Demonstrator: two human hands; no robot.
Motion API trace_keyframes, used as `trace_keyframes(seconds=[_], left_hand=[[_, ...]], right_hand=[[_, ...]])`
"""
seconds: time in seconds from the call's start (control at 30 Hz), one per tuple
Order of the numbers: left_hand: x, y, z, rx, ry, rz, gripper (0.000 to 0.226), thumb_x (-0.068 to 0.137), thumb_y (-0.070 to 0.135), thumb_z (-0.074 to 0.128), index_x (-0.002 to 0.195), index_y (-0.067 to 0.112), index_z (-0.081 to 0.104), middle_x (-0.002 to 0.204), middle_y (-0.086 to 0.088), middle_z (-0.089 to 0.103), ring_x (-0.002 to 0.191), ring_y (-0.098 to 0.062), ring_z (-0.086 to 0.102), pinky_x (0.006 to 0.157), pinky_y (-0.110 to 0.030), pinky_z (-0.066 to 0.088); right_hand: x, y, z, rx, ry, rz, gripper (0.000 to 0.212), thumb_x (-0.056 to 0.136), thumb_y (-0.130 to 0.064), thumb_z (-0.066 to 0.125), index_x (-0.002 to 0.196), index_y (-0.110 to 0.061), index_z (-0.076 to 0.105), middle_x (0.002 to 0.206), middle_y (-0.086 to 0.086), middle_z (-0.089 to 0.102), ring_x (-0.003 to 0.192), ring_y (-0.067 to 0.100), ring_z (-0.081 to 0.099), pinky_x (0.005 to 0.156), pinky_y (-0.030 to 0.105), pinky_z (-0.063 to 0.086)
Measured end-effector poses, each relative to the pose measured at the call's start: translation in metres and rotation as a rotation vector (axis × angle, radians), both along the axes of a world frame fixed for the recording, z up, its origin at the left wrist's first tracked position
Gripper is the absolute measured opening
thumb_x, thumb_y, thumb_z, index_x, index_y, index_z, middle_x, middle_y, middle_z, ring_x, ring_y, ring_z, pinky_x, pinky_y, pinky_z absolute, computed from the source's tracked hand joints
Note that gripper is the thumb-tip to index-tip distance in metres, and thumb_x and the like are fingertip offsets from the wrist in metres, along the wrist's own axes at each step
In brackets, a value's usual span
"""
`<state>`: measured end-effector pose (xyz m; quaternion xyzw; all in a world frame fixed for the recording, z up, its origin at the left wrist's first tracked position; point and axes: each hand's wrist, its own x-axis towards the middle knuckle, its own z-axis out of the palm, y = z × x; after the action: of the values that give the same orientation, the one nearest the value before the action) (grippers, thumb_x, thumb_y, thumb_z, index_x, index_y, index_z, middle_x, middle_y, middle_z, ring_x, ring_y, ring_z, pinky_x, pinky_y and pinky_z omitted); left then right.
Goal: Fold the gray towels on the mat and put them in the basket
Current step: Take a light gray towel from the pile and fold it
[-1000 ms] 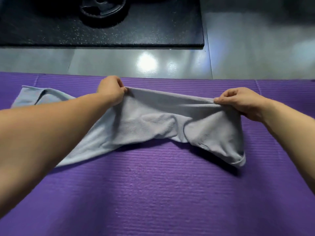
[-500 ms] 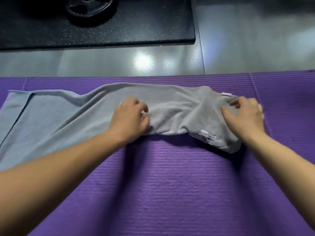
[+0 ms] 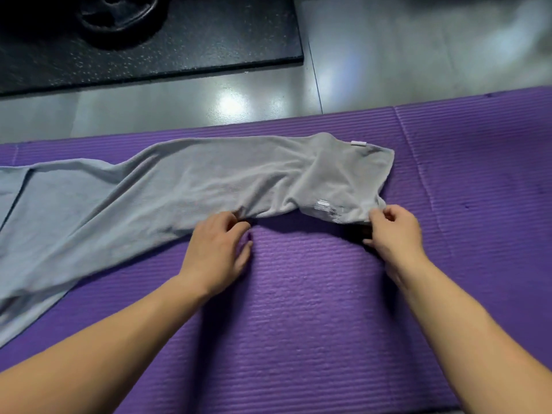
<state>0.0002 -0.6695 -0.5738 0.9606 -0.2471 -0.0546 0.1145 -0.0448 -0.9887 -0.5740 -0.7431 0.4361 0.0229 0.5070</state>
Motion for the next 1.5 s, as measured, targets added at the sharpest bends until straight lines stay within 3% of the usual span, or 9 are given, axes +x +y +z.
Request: trace_keyframes(seconds=[0.23,0.43,0.57,0.8,0.97,1.07,1.2,1.4,1.5], left_hand=[[0.005,0.009,0.000,0.141,-0.022,0.156,0.059,0.084,0.046,0.057,0.136,0.020,0.057,0.143,-0.022,0.044,0.128,-0.040,0.044,0.110,-0.062,0.033],[0.023,0.015,0.008,0.152,0.021,0.058,0.040,0.088,0.048,0.044,0.103,0.022,0.071,0.106,-0.008,0.063,0.095,-0.037,0.061,0.080,-0.044,0.047],[0.030,0.015,0.016,-0.049,0.077,0.205,0.031,0.093,0.038,0.047,0.092,0.016,0.068,0.095,-0.009,0.065,0.088,-0.038,0.062,0.073,-0.046,0.052],[0.042,0.011,0.015,-0.099,0.135,0.306,0.019,0.100,0.029,0.053,0.082,0.023,0.052,0.094,-0.012,0.062,0.093,-0.035,0.057,0.079,-0.043,0.045],[0.033,0.002,0.013,-0.026,0.135,0.216,0.047,0.090,0.054,0.043,0.112,0.021,0.066,0.120,-0.008,0.063,0.115,-0.032,0.057,0.100,-0.048,0.045],[0.022,-0.003,0.008,0.025,0.166,0.124,0.068,0.083,0.070,0.039,0.132,0.026,0.058,0.141,-0.007,0.051,0.136,-0.028,0.045,0.111,-0.058,0.033],[0.015,-0.010,0.005,0.059,0.151,0.099,0.076,0.084,0.075,0.035,0.140,0.026,0.051,0.149,-0.007,0.046,0.143,-0.026,0.038,0.112,-0.061,0.029],[0.014,-0.011,0.006,0.059,0.129,0.125,0.070,0.090,0.072,0.024,0.138,0.028,0.051,0.151,-0.009,0.042,0.146,-0.026,0.033,0.116,-0.060,0.024],[0.020,-0.011,0.004,0.079,0.151,0.158,0.073,0.089,0.073,0.021,0.138,0.026,0.049,0.148,-0.010,0.044,0.143,-0.029,0.036,0.114,-0.060,0.028]], right_hand=[[0.018,0.004,0.028,0.512,-0.453,-0.467,0.020,0.108,-0.017,0.037,0.103,-0.018,0.056,0.106,0.007,0.067,0.092,0.023,0.068,0.078,0.048,0.061],[0.025,-0.008,0.023,0.062,-0.267,-0.269,0.020,0.092,-0.039,0.055,0.080,-0.023,0.059,0.083,-0.002,0.063,0.080,0.019,0.059,0.073,0.041,0.054],[0.021,-0.024,0.024,0.132,-0.133,-0.166,0.031,0.083,-0.045,0.066,0.068,-0.018,0.065,0.074,0.007,0.065,0.066,0.022,0.062,0.063,0.041,0.053],[-0.006,-0.029,0.032,0.461,-0.061,-0.106,0.031,0.084,-0.029,0.080,0.094,-0.007,0.061,0.082,0.014,0.063,0.063,0.020,0.066,0.051,0.027,0.053],[-0.033,-0.012,0.019,0.299,-0.011,0.004,0.026,0.087,-0.021,0.078,0.092,0.003,0.069,0.076,0.011,0.074,0.063,0.016,0.065,0.060,0.024,0.053],[-0.033,-0.002,0.020,0.389,-0.252,-0.177,0.018,0.102,-0.015,0.058,0.085,-0.011,0.063,0.069,-0.004,0.069,0.062,0.008,0.063,0.059,0.021,0.057],[-0.025,-0.002,0.016,0.333,-0.472,-0.369,0.019,0.107,-0.021,0.046,0.092,-0.021,0.058,0.095,0.003,0.066,0.089,0.017,0.061,0.089,0.039,0.052],[-0.019,-0.012,0.030,-0.198,-0.009,0.051,0.027,0.105,-0.034,0.041,0.100,-0.014,0.059,0.106,0.008,0.065,0.098,0.029,0.058,0.079,0.035,0.039],[-0.024,-0.028,0.036,-0.111,0.209,0.232,0.046,0.100,-0.049,0.051,0.101,-0.006,0.068,0.108,0.011,0.070,0.104,0.030,0.065,0.088,0.039,0.048]])
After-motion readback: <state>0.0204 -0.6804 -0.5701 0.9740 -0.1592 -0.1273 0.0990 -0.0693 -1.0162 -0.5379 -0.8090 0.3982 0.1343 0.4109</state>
